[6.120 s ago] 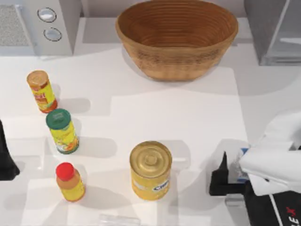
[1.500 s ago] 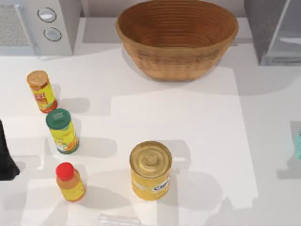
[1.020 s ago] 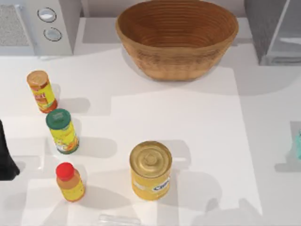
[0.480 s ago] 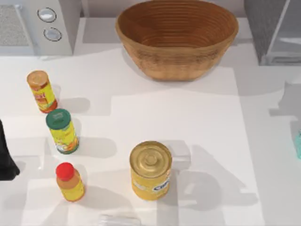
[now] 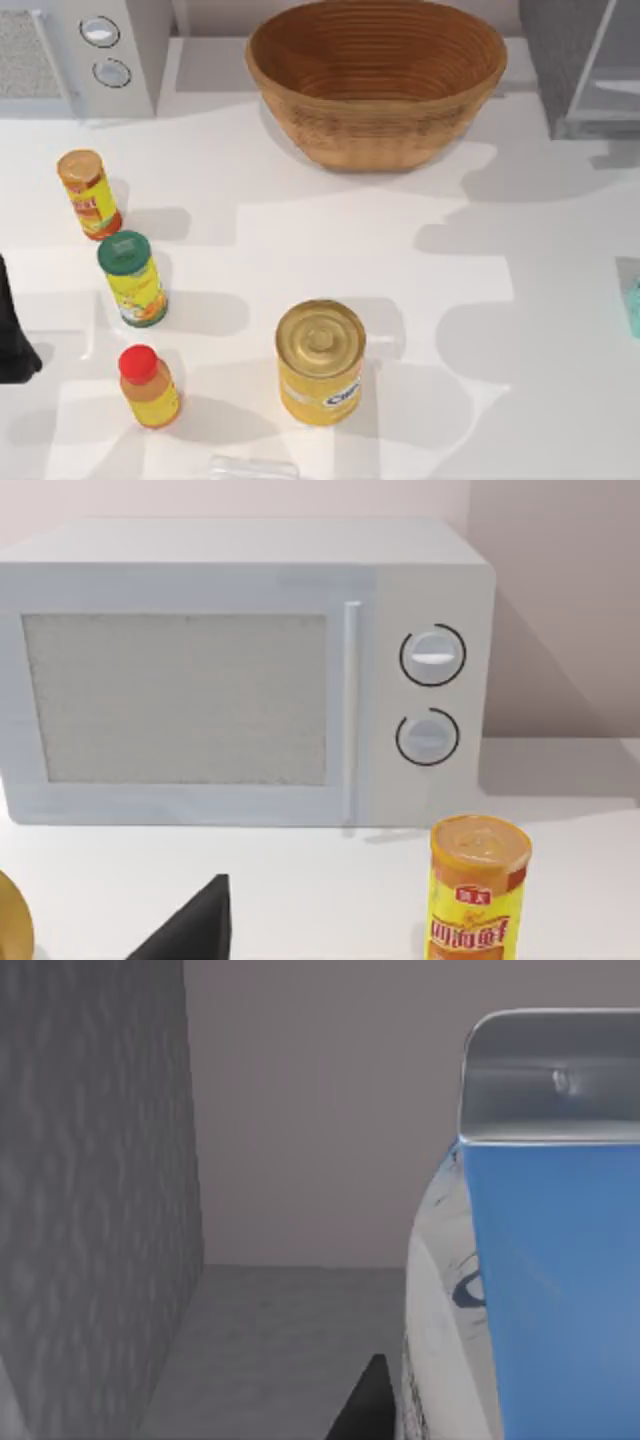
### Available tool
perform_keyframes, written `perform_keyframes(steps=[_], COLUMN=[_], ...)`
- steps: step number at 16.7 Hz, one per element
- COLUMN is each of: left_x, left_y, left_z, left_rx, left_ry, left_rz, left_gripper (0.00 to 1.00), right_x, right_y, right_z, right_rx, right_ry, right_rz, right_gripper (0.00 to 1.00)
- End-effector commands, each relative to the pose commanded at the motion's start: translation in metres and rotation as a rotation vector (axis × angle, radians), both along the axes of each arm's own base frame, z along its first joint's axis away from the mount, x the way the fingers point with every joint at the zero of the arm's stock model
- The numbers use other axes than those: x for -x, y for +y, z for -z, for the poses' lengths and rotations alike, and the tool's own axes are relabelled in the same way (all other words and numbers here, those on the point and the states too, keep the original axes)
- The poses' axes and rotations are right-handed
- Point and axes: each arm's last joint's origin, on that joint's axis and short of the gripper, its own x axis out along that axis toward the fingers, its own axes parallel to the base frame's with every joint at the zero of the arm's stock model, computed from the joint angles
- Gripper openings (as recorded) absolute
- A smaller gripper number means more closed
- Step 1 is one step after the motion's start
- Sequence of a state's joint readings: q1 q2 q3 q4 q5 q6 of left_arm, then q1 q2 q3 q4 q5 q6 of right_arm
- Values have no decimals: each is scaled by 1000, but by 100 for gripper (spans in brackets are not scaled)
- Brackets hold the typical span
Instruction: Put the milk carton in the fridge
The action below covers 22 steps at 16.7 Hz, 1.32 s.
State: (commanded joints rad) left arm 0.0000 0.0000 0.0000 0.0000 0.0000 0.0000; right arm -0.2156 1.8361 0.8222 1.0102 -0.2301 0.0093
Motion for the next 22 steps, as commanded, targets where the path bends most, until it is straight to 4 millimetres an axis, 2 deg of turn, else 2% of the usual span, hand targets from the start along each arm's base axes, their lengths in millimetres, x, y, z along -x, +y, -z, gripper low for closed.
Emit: perform_keyframes(steps=[4, 7, 13, 15, 18, 22], left_x=[0, 0, 0, 0, 0, 0], left_y=[0, 0, 0, 0, 0, 0], left_z=[0, 0, 0, 0, 0, 0], left_rx=[0, 0, 0, 0, 0, 0], left_ry=[0, 0, 0, 0, 0, 0], left_rz=[0, 0, 0, 0, 0, 0], left_gripper=[100, 100, 100, 100, 100, 100], right_x=[-31, -38, -38, -46, -72, -119], right_y=[-24, -33, -31, -32, -34, -36], right_z=[48, 65, 67, 68, 68, 60], right_rx=[-5, -7, -11, -13, -15, -13], right_ry=[-3, -8, -1, 2, 4, -3], right_rz=[19, 32, 28, 27, 29, 27], right_gripper=[0, 0, 0, 0, 0, 0])
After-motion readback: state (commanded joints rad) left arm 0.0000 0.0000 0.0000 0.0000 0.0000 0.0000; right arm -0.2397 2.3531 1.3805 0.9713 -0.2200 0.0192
